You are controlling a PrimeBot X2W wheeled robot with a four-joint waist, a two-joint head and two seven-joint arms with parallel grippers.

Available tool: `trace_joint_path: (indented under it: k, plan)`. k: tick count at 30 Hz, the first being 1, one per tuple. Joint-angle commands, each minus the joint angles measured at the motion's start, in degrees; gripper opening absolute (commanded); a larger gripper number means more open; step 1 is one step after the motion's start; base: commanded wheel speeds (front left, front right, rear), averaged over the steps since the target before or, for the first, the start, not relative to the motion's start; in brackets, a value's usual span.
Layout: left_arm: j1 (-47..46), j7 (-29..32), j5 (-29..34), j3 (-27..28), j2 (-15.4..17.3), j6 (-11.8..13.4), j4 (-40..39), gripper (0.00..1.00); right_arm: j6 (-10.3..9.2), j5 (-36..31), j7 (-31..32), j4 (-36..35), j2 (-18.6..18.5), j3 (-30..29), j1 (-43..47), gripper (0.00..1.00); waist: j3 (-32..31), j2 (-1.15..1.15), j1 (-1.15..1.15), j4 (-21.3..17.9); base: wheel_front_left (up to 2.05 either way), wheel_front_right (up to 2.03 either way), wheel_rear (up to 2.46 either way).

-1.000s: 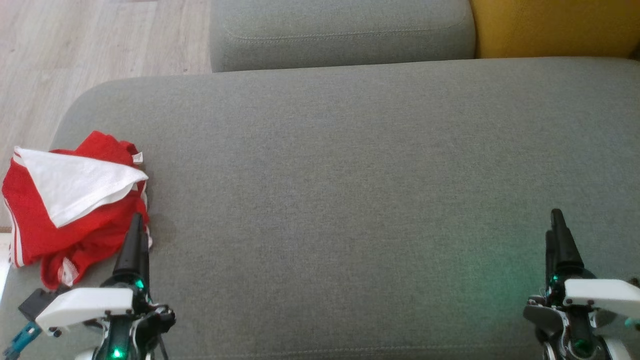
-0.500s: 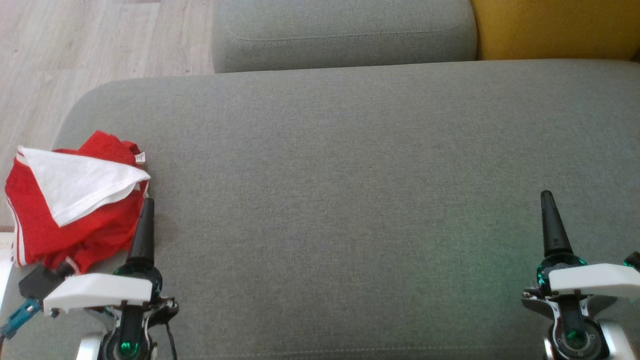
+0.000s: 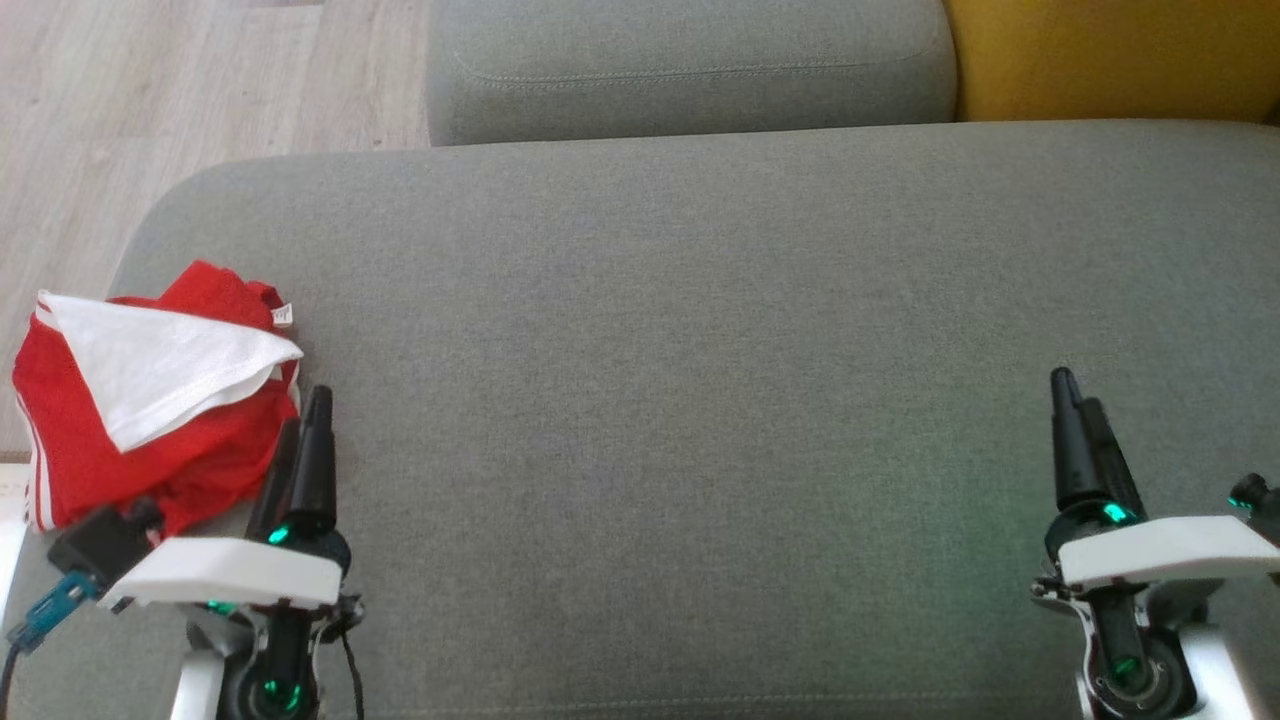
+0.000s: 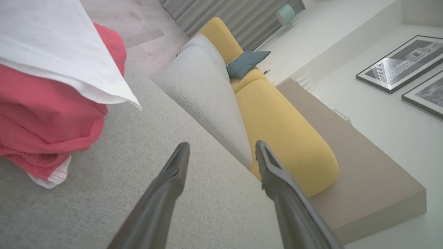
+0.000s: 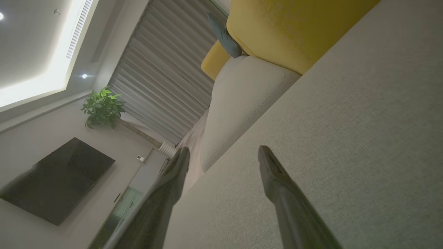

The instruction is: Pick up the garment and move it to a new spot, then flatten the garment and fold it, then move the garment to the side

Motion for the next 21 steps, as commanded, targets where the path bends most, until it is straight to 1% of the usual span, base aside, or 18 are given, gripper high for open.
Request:
trace_joint_path:
  k: [1,15,20,21]
  plan:
    - [-3.60,-0.57,1.63,0.39,1.34,0.00,-2.56,1.00,0.13,-1.57,-0.56,-2.51,-1.41,0.97,-2.48,1.00,-0.01,0.00,0.00,0.01,0.00,0.00,0.00]
    - [-3.66,-2.92,13.12,-1.52,2.43,0.70,-3.52,1.00,0.15,-12.98,-1.45,-3.87,-1.73,2.72,-2.17,1.00,0.00,0.00,0.00,0.07,0.00,0.00,0.00]
    - [-3.59,-3.76,16.93,-2.05,2.75,1.21,-3.19,1.00,0.16,-17.15,-1.81,-4.01,-1.65,2.98,-1.94,1.00,-0.02,0.00,0.00,0.05,0.00,0.00,0.00]
    - [-3.57,-4.09,18.37,-2.20,2.82,1.48,-3.00,1.00,0.16,-18.81,-2.04,-4.07,-1.61,3.13,-1.88,1.00,-0.01,0.00,0.00,0.07,0.00,0.00,0.00]
